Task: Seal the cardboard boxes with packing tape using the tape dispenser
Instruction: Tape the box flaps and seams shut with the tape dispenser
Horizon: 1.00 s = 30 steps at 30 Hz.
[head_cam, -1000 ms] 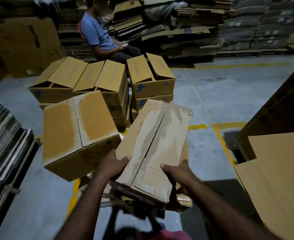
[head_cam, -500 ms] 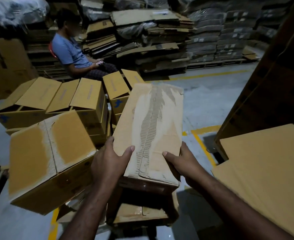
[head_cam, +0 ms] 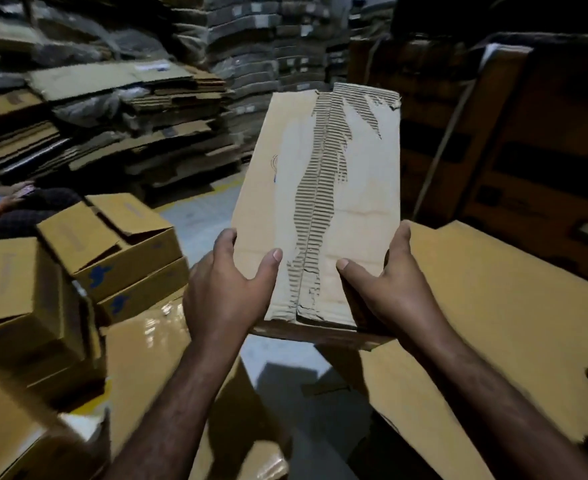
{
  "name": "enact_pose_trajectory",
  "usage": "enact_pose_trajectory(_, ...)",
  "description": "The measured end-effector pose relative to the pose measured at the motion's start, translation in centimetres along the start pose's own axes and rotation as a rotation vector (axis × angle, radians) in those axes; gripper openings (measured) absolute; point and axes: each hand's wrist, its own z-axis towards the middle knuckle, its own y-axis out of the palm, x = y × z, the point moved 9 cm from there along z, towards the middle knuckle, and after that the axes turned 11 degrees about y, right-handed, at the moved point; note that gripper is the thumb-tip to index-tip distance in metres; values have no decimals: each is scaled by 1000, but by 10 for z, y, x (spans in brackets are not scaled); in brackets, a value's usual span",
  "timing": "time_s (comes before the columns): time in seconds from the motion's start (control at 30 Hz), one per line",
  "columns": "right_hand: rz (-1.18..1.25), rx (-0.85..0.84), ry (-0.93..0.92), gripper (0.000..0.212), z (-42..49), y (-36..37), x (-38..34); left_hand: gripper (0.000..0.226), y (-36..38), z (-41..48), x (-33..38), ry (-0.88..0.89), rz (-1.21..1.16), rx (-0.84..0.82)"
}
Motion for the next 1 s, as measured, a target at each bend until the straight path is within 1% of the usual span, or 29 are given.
enact_pose_trajectory(0.07, -30, 67, 20, 114, 2, -34, 7, 85, 27, 8, 32, 95, -3, -102)
enact_pose_trajectory(0.13, -57, 128, 50, 105, 5, -70, 21, 87, 57, 9, 67, 196, -2, -212)
enact_pose_trajectory(0.33, -79, 269, 220, 81, -5, -171, 83, 78, 144, -13, 169, 400, -27, -451)
enact_pose_trajectory(0.37, -65, 283, 251, 79, -7, -184, 95, 76, 157, -18, 185, 434, -23, -483)
enact_pose_trajectory(0.4, -34, 297, 285, 83, -9, -196, 107, 75, 171, -23, 200, 467, -17, -516)
enact_pose_trajectory(0.5, 109, 302, 379, 80, -8, -227, 149, 74, 211, -42, 240, 577, 32, -634)
enact_pose_trajectory(0.53, 121, 293, 402, 79, -9, -234, 158, 76, 223, -50, 250, 611, 50, -693)
enact_pose_trajectory(0.63, 30, 296, 465, 74, -8, -252, 191, 85, 260, -78, 265, 719, 105, -943)
enact_pose_trajectory(0.67, -11, 291, 476, 71, -8, -254, 198, 87, 270, -89, 269, 794, 131, -1020)
enact_pose_trajectory(0.73, -55, 250, 472, 73, -4, -250, 213, 89, 283, -111, 278, 1004, 180, -1118)
enact_pose_trajectory(0.8, -25, 197, 444, 75, 2, -246, 224, 89, 291, -130, 286, 1158, 214, -1167)
enact_pose_trajectory(0.87, 19, 198, 421, 72, 4, -250, 233, 93, 296, -140, 288, 1222, 266, -1160)
enact_pose_trajectory(0.9, 29, 233, 430, 70, 5, -256, 241, 95, 296, -142, 289, 1235, 302, -1141)
enact_pose_trajectory(0.93, 52, 277, 437, 66, 5, -264, 250, 96, 296, -143, 288, 1245, 325, -1118)
enact_pose_trajectory(0.97, 122, 322, 459, 56, 3, -272, 259, 95, 296, -143, 287, 1257, 331, -1086)
enact_pose_trajectory(1.0, 233, 376, 496, 42, 0, -279, 270, 93, 295, -144, 288, 1281, 318, -1037)
